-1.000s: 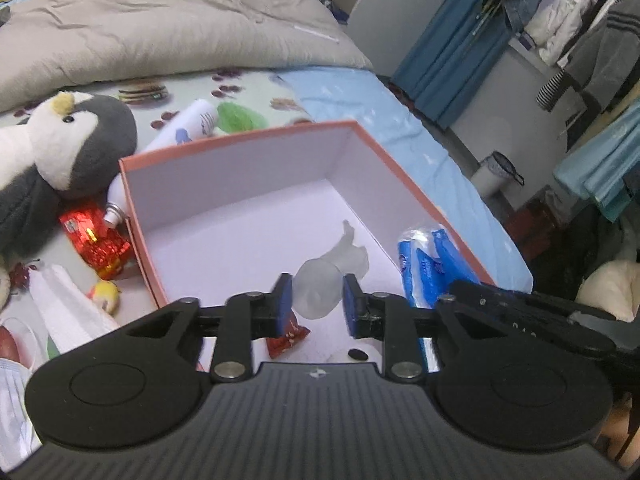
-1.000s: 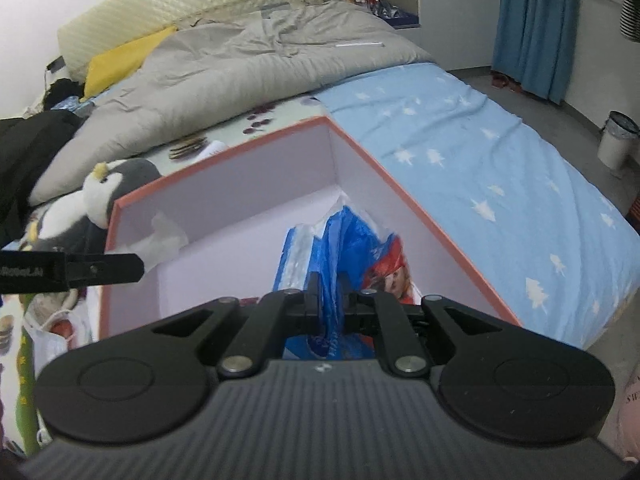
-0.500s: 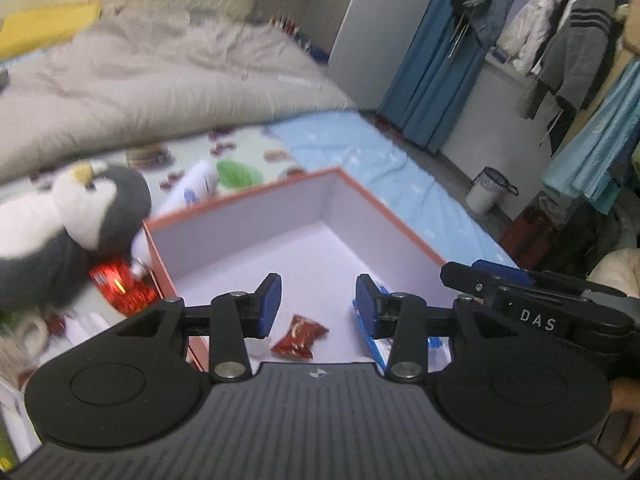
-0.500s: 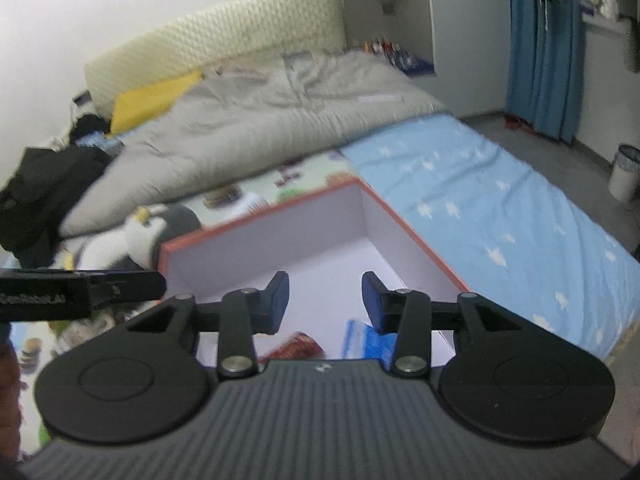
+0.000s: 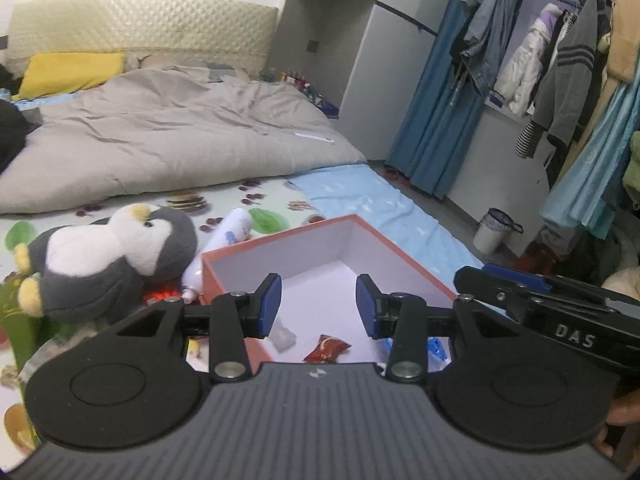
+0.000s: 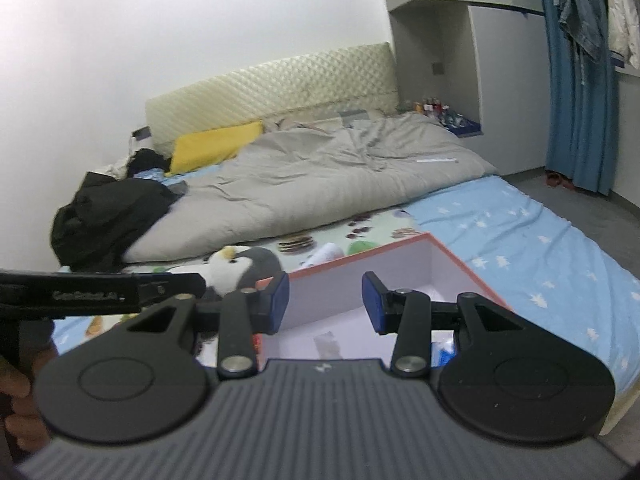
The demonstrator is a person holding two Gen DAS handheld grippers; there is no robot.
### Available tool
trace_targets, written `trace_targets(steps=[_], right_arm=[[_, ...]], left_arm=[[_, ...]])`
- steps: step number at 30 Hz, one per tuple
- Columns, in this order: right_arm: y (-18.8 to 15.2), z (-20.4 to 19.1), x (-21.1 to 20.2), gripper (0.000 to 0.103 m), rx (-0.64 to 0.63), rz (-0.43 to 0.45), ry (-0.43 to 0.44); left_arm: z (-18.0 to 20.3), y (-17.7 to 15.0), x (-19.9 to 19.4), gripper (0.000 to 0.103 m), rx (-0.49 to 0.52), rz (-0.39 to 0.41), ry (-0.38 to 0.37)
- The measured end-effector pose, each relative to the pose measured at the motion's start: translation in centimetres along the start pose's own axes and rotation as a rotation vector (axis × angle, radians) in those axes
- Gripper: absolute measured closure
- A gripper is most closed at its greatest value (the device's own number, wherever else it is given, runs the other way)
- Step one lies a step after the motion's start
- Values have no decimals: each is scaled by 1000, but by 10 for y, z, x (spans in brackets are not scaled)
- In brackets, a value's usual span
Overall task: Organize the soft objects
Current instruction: 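Move both open tools back from the box to the pile on the bed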
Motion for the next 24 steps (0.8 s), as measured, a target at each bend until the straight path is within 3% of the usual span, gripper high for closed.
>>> trace_targets(steps=[11, 24], right_arm=[[-20, -47, -22, 60, -18, 13, 46], [-69, -101, -19, 60, -71, -72, 118]], left_arm=[[-48, -34, -42, 56, -49, 8, 48], [-105, -98, -57, 56, -109, -42, 147]])
Point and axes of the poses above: each gripper's, at about its wrist camera, not at the fingertips, and x roughly the way its jaws point, z to its right, y to its top, the point moved 9 cm from there along x, roughly the way its jaws point, and after that the axes turned 13 degrees about -x, right-handed, at the moved point
